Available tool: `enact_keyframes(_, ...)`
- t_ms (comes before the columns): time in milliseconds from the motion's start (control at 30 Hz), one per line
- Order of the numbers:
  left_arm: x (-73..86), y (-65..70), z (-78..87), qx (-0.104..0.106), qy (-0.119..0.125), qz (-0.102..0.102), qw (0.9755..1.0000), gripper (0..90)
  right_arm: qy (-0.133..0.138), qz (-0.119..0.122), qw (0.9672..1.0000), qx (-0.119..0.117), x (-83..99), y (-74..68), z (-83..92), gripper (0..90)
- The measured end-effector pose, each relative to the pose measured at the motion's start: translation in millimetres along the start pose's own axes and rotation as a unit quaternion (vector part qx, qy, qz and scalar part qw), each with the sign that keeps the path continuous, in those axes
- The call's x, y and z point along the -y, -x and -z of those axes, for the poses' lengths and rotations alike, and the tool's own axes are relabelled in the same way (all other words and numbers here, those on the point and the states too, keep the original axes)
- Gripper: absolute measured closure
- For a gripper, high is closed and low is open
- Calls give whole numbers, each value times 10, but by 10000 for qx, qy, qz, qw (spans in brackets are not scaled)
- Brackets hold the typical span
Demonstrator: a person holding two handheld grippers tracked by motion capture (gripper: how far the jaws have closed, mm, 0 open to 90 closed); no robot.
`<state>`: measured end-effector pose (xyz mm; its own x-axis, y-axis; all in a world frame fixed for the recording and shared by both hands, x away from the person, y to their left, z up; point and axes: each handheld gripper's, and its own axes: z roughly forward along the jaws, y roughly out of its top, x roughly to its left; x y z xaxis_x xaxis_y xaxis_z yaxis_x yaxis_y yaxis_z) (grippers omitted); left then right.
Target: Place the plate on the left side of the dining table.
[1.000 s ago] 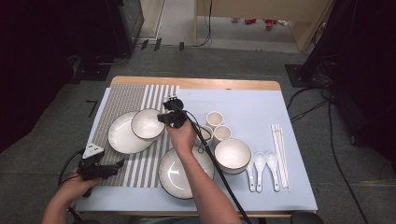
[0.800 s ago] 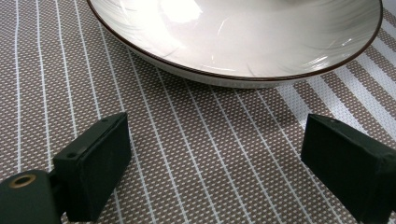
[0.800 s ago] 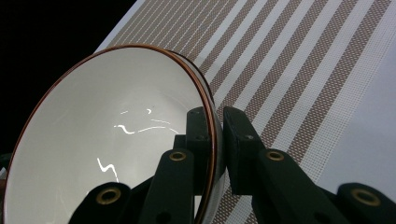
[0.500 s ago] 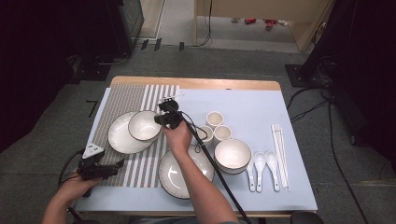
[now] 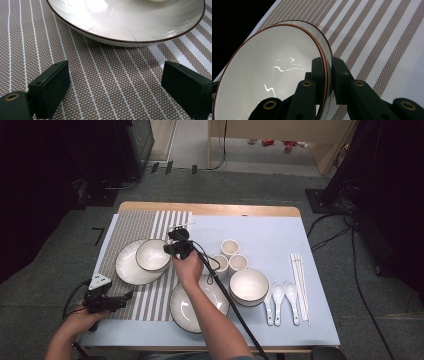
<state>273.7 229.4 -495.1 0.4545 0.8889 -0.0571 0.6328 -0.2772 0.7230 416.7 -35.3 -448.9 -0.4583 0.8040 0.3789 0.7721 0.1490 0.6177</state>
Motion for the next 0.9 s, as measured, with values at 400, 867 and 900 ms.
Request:
enact_keyframes(400,0,1,-1,-7,-4,-13,10000,85,2,-94,10000,25,17,-14,-66,806)
enact_keyframes(867,-1,-1,0,-6,-2,-13,10000,85,112,-14,9999,32,-9,-17,1,722)
enact_keyframes(900,-1,0,0,-12,-6,-20,10000,85,112,-14,9999,32,-9,-17,1,722)
